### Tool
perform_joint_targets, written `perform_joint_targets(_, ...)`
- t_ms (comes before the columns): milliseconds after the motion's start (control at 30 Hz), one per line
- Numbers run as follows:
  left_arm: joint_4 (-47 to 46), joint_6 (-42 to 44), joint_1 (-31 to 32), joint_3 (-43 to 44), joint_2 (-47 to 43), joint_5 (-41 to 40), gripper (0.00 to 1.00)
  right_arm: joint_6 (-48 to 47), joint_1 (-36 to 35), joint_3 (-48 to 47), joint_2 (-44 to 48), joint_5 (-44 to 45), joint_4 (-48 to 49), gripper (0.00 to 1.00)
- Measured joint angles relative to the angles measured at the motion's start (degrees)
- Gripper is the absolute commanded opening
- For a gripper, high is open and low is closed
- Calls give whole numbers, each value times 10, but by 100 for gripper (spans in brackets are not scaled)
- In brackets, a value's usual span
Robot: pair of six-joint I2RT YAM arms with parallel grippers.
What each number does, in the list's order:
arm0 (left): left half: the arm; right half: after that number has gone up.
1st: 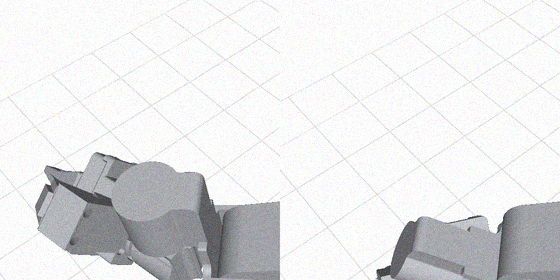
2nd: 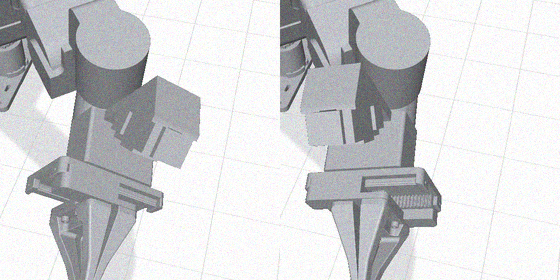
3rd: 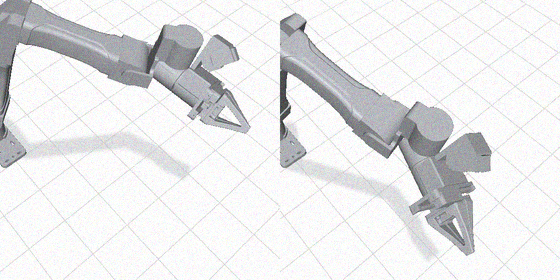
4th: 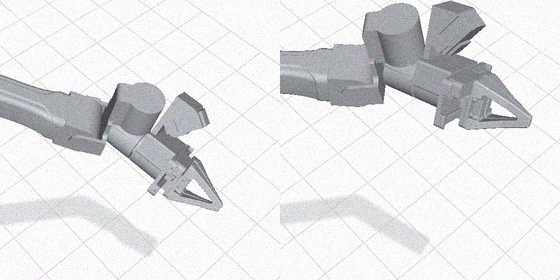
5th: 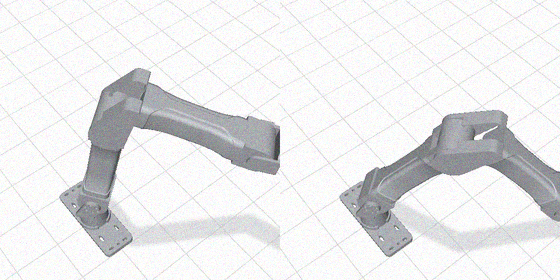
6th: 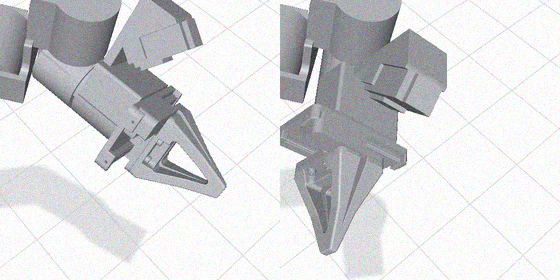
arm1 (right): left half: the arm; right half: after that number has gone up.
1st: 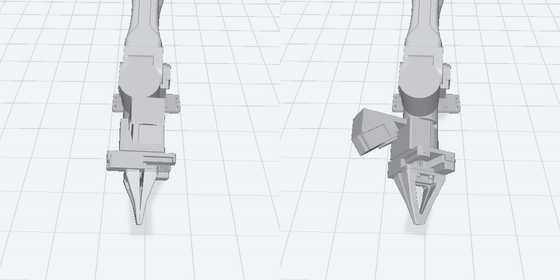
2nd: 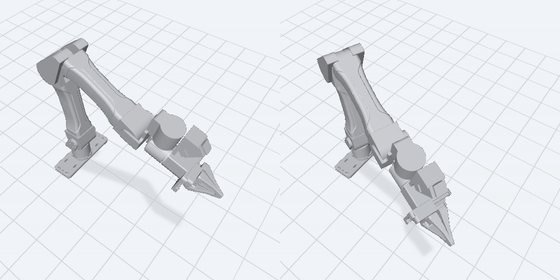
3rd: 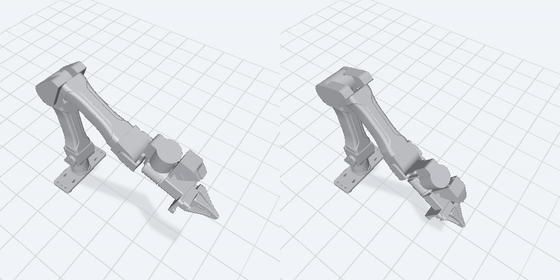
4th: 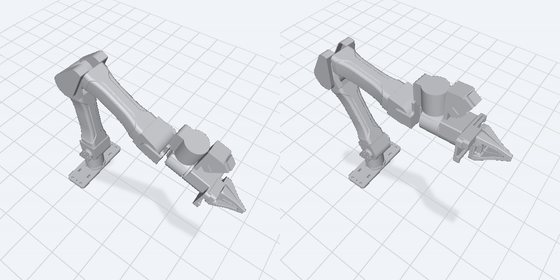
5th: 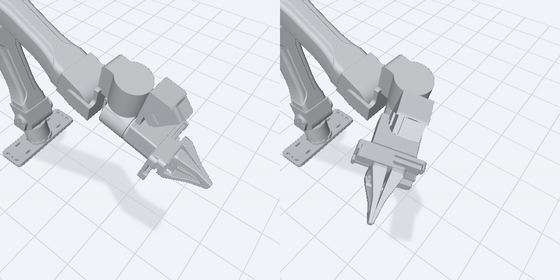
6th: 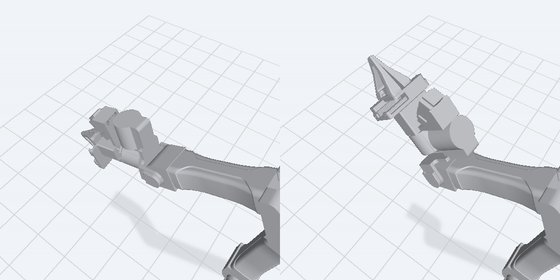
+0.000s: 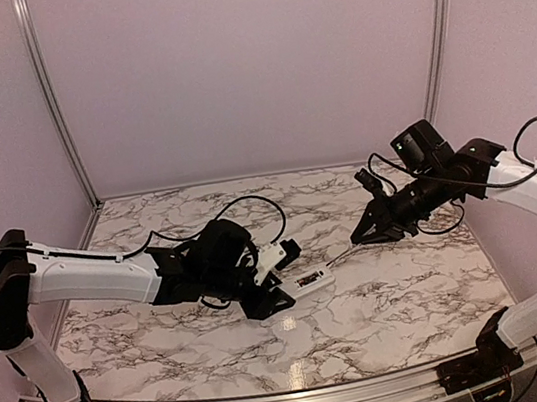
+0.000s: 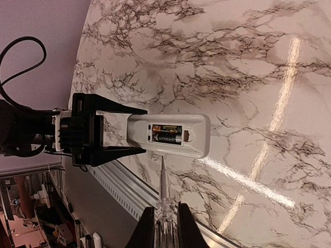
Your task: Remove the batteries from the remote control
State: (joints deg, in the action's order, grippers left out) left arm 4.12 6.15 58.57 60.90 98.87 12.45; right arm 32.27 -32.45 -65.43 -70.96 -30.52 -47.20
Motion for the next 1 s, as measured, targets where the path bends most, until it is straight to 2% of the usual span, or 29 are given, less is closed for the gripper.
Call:
perform_joint_targets(300, -3, 72, 19, 10, -5, -65, 0, -19, -24, -24, -33, 4, -5, 0)
perform_joint_targets(600, -103, 98, 23, -68, -35, -141, 0, -24, -25, -51, -45, 18, -13, 0)
perform_joint_targets(1000, -114, 114, 26, -49, -28, -140, 0, -28, -25, -52, -59, 26, -13, 0)
